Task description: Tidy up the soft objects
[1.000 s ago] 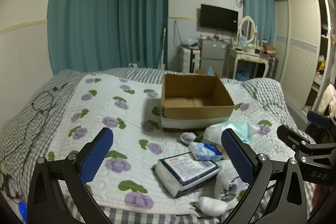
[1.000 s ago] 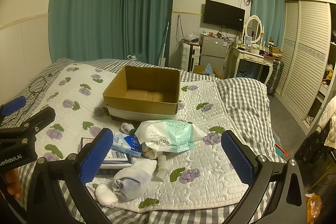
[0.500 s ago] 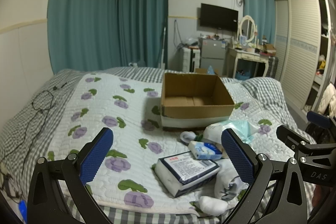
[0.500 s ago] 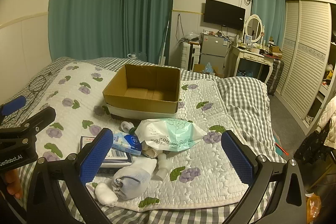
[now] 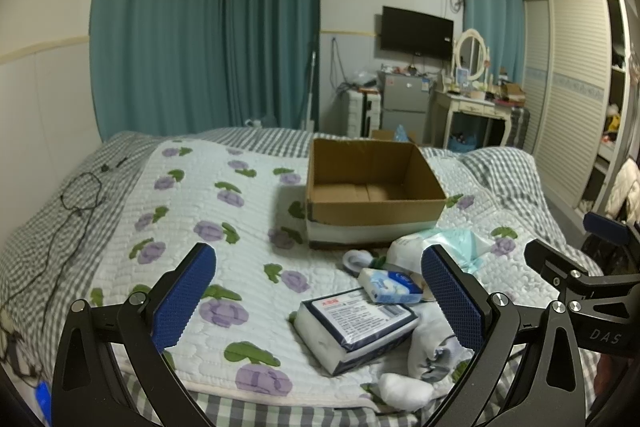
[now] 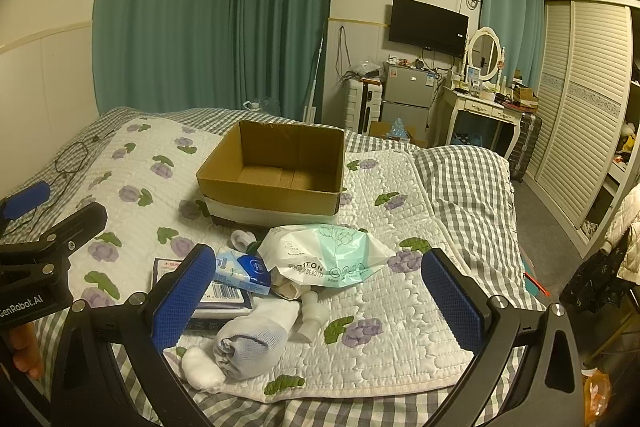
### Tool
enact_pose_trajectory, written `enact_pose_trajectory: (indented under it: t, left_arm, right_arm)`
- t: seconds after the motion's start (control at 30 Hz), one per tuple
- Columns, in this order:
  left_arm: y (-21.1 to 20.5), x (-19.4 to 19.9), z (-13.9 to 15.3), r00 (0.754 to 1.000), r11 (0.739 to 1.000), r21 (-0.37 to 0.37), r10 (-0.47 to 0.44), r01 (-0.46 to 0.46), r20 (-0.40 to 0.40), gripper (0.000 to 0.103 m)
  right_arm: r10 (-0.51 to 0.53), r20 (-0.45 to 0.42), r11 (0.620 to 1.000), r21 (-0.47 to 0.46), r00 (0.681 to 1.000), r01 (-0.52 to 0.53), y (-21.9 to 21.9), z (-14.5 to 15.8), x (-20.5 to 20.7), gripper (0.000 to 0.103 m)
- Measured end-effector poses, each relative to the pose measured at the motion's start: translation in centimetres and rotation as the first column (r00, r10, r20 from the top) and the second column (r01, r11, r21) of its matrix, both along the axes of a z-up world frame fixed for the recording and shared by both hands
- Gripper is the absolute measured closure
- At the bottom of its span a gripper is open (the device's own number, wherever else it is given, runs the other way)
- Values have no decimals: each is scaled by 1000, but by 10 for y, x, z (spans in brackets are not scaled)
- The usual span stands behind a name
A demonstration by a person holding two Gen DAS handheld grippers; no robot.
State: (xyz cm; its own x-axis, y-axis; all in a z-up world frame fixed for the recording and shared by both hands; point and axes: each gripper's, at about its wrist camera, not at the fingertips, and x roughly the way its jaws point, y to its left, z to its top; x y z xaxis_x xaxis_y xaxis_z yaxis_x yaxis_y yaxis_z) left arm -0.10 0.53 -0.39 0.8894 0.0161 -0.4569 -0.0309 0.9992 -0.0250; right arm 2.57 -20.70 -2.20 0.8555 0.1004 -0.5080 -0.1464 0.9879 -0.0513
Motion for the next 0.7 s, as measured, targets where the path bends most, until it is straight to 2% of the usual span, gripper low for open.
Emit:
enact_pose_trajectory:
  t: [0.7]
  left_arm:
    - [-5, -7, 3, 1000, 1000, -7, -15, 15, 2, 0]
  right_arm:
    - [6, 17, 1000, -12, 1000, -5, 1, -1, -13, 0]
